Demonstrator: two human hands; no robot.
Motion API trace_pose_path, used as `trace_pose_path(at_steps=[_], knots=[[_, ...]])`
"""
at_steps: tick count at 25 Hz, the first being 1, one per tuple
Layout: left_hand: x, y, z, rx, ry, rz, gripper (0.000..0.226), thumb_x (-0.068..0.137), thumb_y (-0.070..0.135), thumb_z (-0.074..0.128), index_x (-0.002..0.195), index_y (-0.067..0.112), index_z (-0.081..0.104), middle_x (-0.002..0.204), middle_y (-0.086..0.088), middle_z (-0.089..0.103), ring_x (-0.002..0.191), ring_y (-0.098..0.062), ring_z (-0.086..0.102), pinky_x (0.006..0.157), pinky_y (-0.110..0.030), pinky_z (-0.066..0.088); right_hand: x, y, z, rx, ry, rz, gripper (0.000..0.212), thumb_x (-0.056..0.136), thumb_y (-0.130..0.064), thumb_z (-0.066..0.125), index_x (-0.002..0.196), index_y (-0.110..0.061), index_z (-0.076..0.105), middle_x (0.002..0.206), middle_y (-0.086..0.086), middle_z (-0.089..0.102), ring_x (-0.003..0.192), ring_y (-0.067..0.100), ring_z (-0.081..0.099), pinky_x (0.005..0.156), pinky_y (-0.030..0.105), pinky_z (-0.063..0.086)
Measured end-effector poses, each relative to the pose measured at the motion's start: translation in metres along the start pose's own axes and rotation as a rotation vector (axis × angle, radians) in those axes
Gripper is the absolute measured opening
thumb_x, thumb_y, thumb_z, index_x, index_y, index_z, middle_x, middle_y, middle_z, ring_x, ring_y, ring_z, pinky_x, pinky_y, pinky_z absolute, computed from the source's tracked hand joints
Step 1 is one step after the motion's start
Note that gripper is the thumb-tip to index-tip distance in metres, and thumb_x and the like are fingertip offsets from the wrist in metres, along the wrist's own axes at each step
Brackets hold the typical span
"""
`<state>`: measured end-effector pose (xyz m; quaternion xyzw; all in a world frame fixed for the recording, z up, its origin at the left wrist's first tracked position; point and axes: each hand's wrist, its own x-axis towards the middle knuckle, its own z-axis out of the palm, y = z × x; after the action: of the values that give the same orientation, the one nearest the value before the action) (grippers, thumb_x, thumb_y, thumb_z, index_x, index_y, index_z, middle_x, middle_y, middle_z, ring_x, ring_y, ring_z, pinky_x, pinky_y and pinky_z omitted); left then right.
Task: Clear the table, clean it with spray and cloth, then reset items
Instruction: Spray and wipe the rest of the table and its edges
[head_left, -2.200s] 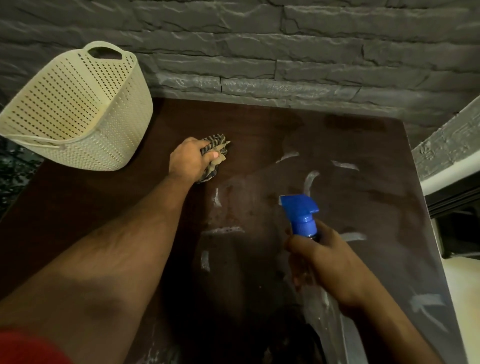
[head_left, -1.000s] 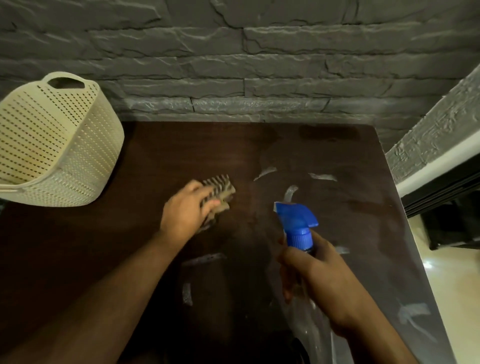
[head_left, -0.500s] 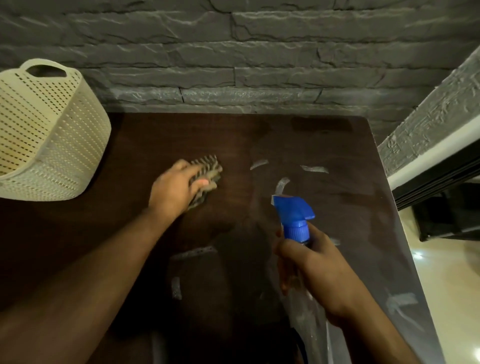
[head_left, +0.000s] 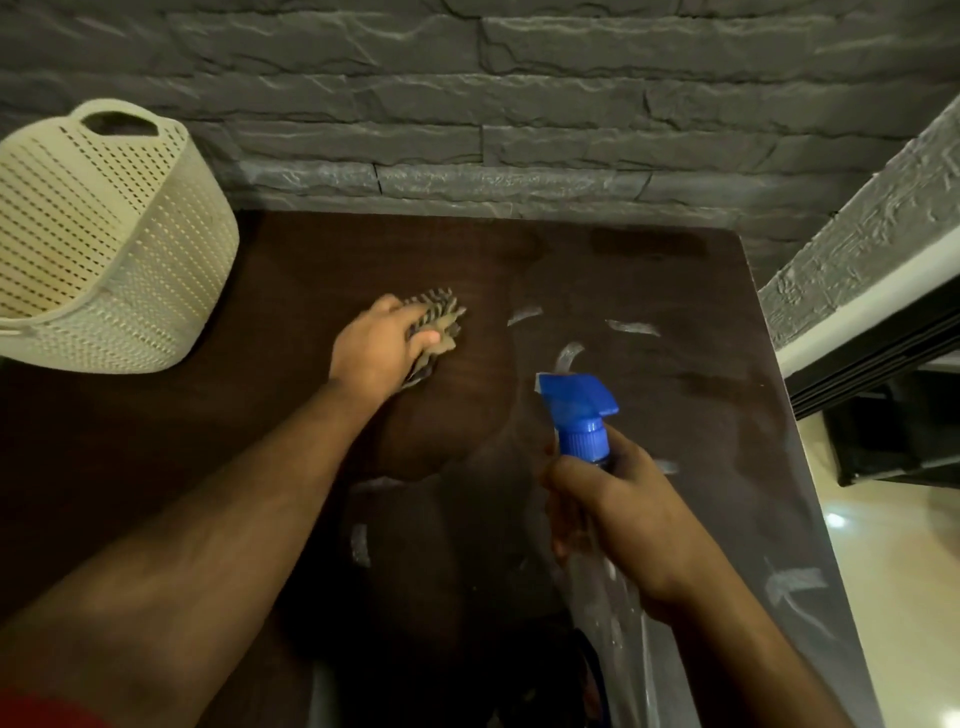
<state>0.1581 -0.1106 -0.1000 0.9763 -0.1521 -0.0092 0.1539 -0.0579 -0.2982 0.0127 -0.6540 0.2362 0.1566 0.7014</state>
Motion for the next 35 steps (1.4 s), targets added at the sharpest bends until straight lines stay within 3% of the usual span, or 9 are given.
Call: trace_pose_path(at_steps=[2, 6, 8, 12, 16, 18, 24, 29, 35], knots=[[-0.002, 0.021, 0.005, -0.002, -0.046, 0.030, 0.039, 0.091, 0.042, 0.056, 0.126, 0.026, 0.058, 0.118, -0.003, 0.054, 0.107, -0.027, 0.056, 0.087, -0.037, 0.046, -0.003, 0.001, 0.003, 0.001, -0.019, 0.000, 0.019, 0.084, -0.007, 0.061, 0.102, -0.002, 0.055, 0.072, 0.013, 0.053, 0.058, 0.024, 0.052, 0.051, 0.030, 0.052], [-0.135, 0.016, -0.002, -0.055, -0.209, 0.355, 0.043, 0.089, 0.052, 0.045, 0.124, 0.032, 0.061, 0.115, 0.006, 0.057, 0.105, -0.017, 0.058, 0.085, -0.030, 0.048, -0.015, 0.004, 0.003, 0.007, -0.048, 0.000, 0.015, 0.085, -0.007, 0.061, 0.098, -0.003, 0.055, 0.065, 0.012, 0.051, 0.052, 0.022, 0.051, 0.050, 0.028, 0.048], [-0.131, -0.020, -0.012, -0.020, -0.107, 0.288, 0.041, 0.088, 0.049, 0.051, 0.120, 0.029, 0.064, 0.112, 0.003, 0.060, 0.100, -0.021, 0.061, 0.082, -0.031, 0.050, -0.017, 0.010, 0.003, -0.014, -0.052, 0.007, 0.016, 0.084, -0.010, 0.062, 0.097, -0.004, 0.054, 0.065, 0.013, 0.052, 0.052, 0.024, 0.052, 0.052, 0.032, 0.049], [-0.029, -0.039, -0.016, 0.062, 0.029, -0.098, 0.042, 0.091, 0.044, 0.056, 0.127, 0.022, 0.056, 0.118, -0.011, 0.055, 0.104, -0.035, 0.057, 0.084, -0.040, 0.047, -0.014, 0.020, 0.009, -0.067, -0.030, -0.019, 0.010, 0.083, -0.010, 0.062, 0.090, -0.010, 0.054, 0.061, 0.013, 0.054, 0.050, 0.027, 0.054, 0.053, 0.037, 0.048], [-0.084, 0.020, 0.000, 0.024, -0.162, 0.155, 0.042, 0.091, 0.048, 0.054, 0.128, 0.028, 0.055, 0.118, -0.001, 0.054, 0.107, -0.024, 0.056, 0.087, -0.034, 0.046, -0.023, 0.017, 0.022, -0.062, -0.077, -0.011, 0.018, 0.082, -0.013, 0.063, 0.098, -0.007, 0.057, 0.069, 0.018, 0.058, 0.057, 0.030, 0.056, 0.058, 0.041, 0.050], [-0.143, 0.006, -0.007, -0.022, -0.177, 0.245, 0.043, 0.090, 0.050, 0.054, 0.128, 0.032, 0.055, 0.117, 0.005, 0.053, 0.106, -0.018, 0.055, 0.086, -0.033, 0.047, -0.030, 0.014, 0.025, -0.056, -0.092, -0.014, 0.021, 0.084, -0.012, 0.062, 0.103, -0.004, 0.057, 0.074, 0.019, 0.060, 0.062, 0.032, 0.057, 0.060, 0.040, 0.050], [-0.046, -0.051, -0.022, 0.024, -0.006, -0.182, 0.045, 0.091, 0.047, 0.053, 0.130, 0.024, 0.052, 0.119, -0.012, 0.054, 0.106, -0.036, 0.056, 0.085, -0.040, 0.045, -0.037, 0.035, 0.034, -0.077, -0.045, -0.022, 0.014, 0.083, -0.008, 0.062, 0.093, -0.005, 0.054, 0.061, 0.013, 0.052, 0.051, 0.026, 0.051, 0.051, 0.034, 0.046], [-0.078, -0.011, -0.001, -0.034, -0.094, 0.138, 0.042, 0.091, 0.047, 0.053, 0.127, 0.026, 0.055, 0.114, -0.001, 0.054, 0.103, -0.023, 0.056, 0.079, -0.032, 0.042, -0.052, 0.051, 0.059, -0.069, -0.066, 0.061, 0.016, 0.084, -0.010, 0.063, 0.098, -0.007, 0.054, 0.067, 0.016, 0.054, 0.057, 0.030, 0.051, 0.055, 0.037, 0.049], [-0.095, -0.044, -0.014, -0.076, -0.095, 0.083, 0.043, 0.092, 0.048, 0.053, 0.129, 0.027, 0.054, 0.115, -0.002, 0.053, 0.103, -0.025, 0.057, 0.080, -0.035, 0.045, -0.093, 0.062, 0.104, -0.094, -0.060, 0.058, 0.011, 0.083, -0.011, 0.064, 0.092, -0.013, 0.057, 0.064, 0.012, 0.057, 0.056, 0.026, 0.055, 0.057, 0.035, 0.049]])
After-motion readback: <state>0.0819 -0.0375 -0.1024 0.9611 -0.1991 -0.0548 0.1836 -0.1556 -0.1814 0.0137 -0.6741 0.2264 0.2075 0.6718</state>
